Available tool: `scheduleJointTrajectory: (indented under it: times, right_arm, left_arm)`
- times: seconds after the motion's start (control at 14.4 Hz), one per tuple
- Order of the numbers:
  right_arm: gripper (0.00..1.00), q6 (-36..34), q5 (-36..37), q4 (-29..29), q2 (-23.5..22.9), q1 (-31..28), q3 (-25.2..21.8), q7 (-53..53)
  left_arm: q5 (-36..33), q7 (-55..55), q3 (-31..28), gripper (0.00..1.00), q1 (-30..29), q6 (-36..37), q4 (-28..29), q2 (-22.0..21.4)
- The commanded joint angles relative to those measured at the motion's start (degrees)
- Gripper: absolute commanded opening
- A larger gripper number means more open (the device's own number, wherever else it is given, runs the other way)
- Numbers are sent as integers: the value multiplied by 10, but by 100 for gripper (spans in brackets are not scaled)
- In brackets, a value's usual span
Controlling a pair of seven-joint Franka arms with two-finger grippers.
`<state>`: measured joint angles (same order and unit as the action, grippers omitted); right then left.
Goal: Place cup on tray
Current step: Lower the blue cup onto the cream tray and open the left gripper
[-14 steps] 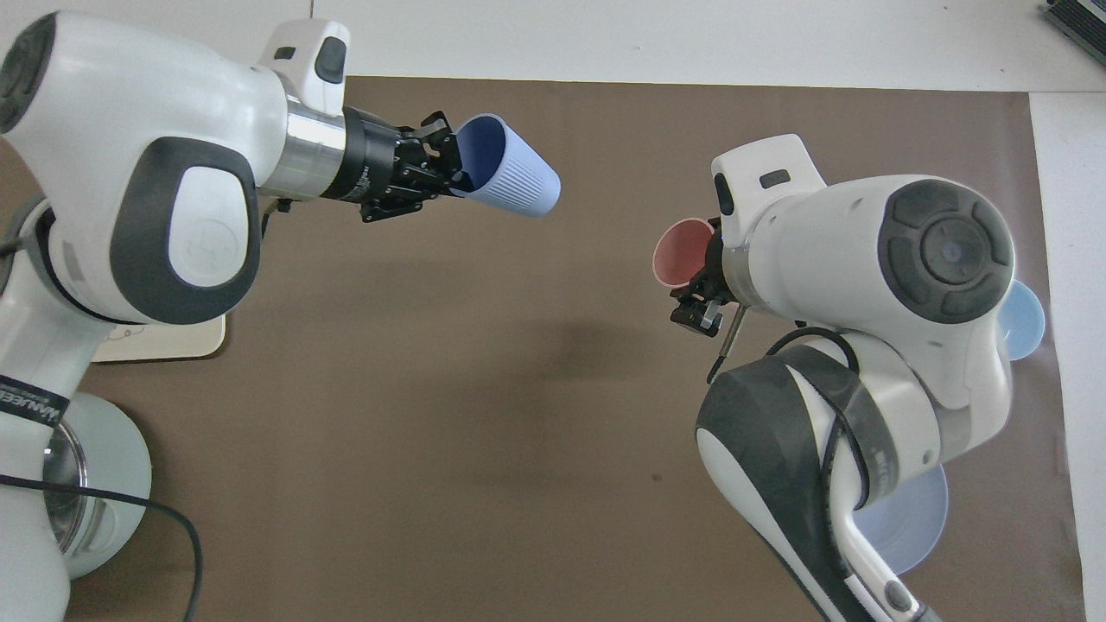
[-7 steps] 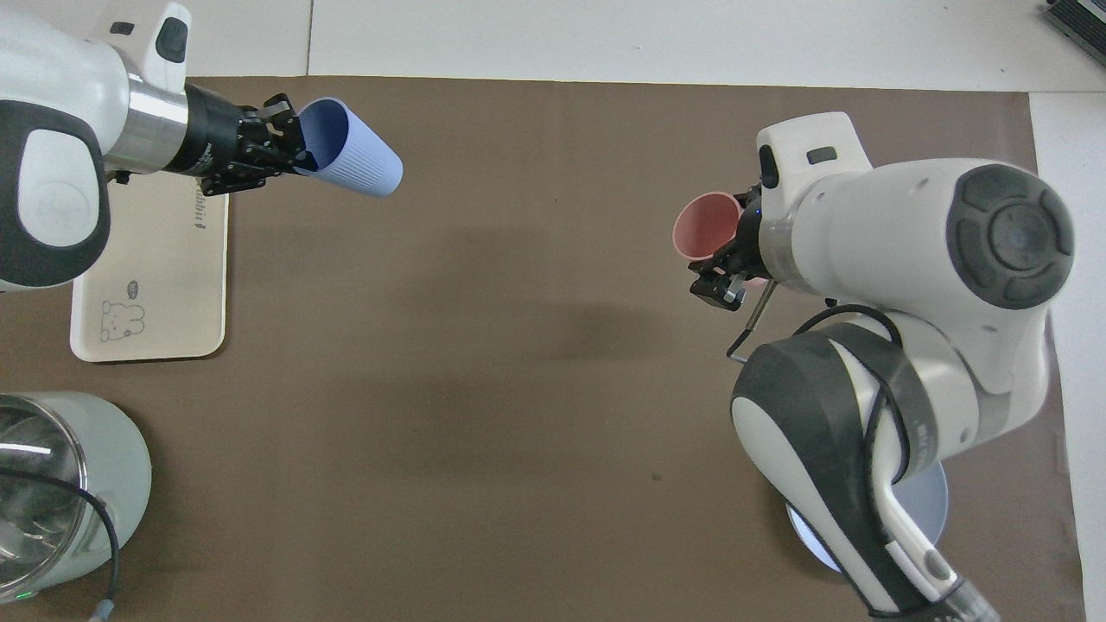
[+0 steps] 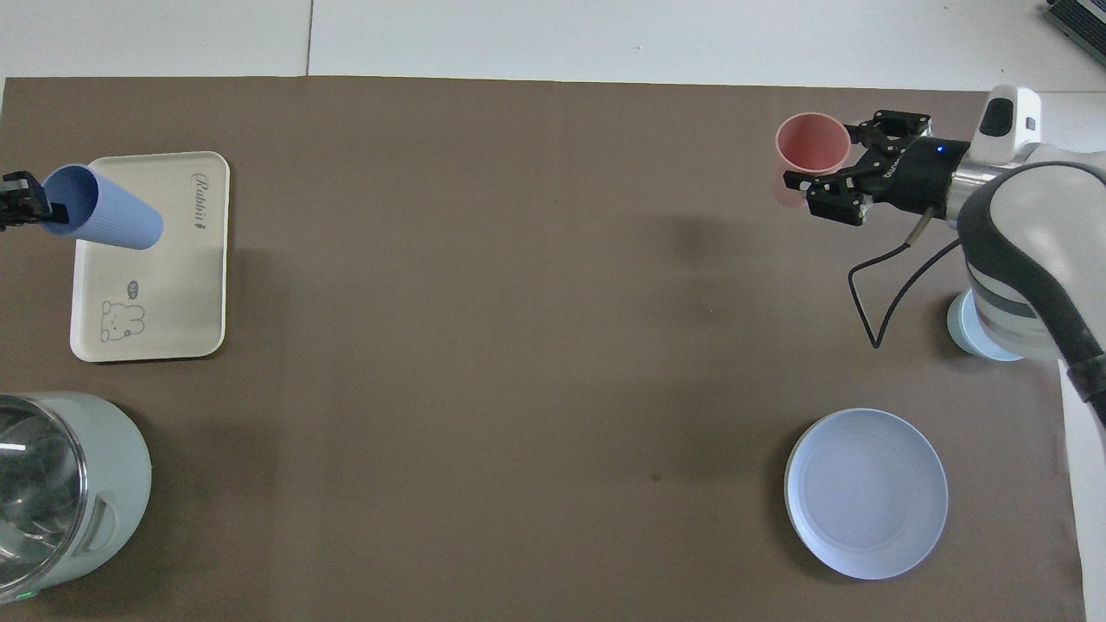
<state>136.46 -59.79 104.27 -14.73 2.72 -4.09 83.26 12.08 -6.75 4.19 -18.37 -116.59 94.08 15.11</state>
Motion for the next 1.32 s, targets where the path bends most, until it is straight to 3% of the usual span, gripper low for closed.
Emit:
scheduleJointTrajectory:
  times: [0.0,0.35,0.77,0.84,0.98,1.05,1.18,1.25]
  right_arm:
    - [0,-2,-118,-44,-52,-40,11,58]
    - [0,-78,-263,-89,-139,-75,11,246]
    - [0,-99,-284,28,-99,-102,10,370]
    - [0,-101,-284,39,-94,-105,10,374]
    - [0,-114,-284,54,-87,-114,10,386]
    - [0,-115,-284,66,-81,-118,10,394]
    - [0,-115,-284,76,-79,-118,10,412]
    - [0,-115,-284,79,-78,-118,9,415]
  left_arm:
    - [-13,-32,9,0,-11,-64,79,-29]
    - [-12,-106,8,0,-37,-137,99,11]
    - [-12,-117,8,0,-39,-168,117,17]
    - [-13,-117,8,13,-39,-169,117,17]
    - [-13,-118,8,49,-36,-164,110,18]
    - [-13,-118,8,72,-34,-163,108,18]
    - [-14,-116,8,93,-31,-142,83,22]
    - [-14,-114,8,97,-30,-123,64,26]
